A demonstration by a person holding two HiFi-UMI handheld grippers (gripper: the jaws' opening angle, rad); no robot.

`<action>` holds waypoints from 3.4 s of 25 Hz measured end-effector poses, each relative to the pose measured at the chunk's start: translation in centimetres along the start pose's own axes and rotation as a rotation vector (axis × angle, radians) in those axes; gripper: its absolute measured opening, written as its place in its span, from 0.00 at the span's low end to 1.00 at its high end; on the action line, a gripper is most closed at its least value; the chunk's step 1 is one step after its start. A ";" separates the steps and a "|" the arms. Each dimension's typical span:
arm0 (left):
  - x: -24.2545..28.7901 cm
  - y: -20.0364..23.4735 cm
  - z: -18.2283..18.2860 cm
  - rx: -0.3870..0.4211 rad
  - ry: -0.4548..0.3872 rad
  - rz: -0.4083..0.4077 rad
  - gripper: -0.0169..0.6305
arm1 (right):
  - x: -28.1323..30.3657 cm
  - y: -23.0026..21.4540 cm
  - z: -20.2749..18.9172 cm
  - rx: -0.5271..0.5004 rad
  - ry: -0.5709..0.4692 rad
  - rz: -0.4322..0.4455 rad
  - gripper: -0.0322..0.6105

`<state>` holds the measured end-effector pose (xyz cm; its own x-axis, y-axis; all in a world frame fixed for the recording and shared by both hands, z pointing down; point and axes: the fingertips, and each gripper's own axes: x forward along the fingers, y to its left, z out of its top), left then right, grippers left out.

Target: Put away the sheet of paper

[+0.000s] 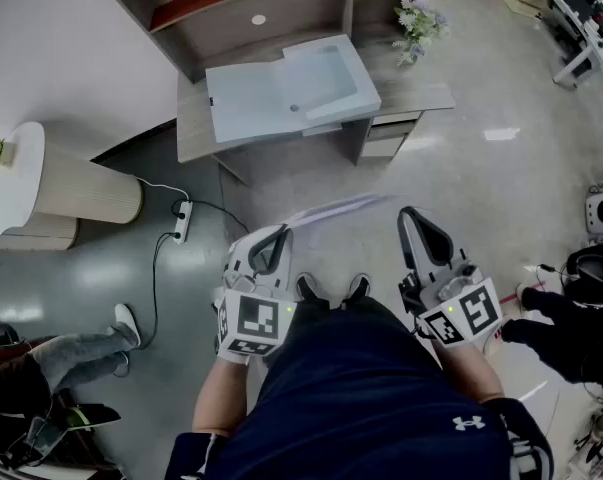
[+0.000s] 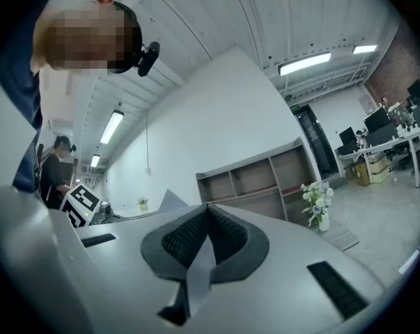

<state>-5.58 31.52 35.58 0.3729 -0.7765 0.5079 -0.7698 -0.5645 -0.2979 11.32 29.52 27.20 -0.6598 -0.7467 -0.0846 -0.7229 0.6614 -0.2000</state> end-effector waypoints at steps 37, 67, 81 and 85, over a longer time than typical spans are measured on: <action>-0.7 5.7 -4.5 0.037 -0.044 -0.101 0.05 | 2.9 6.6 -2.8 -0.008 0.028 -0.104 0.06; 9.2 12.5 -0.4 -0.197 -0.016 -0.057 0.05 | 11.4 -4.4 -2.0 0.057 0.058 0.004 0.06; 14.9 15.2 2.6 -0.316 0.011 0.040 0.05 | 14.6 -12.8 -1.5 0.101 0.079 0.088 0.06; 15.5 15.2 2.9 -0.344 0.012 0.052 0.05 | 15.2 -13.7 -1.4 0.093 0.091 0.109 0.06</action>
<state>-9.97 10.08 36.63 0.3243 -0.7972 0.5092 -0.9178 -0.3955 -0.0346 10.90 9.22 30.05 -0.7522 -0.6586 -0.0232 -0.6265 0.7256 -0.2847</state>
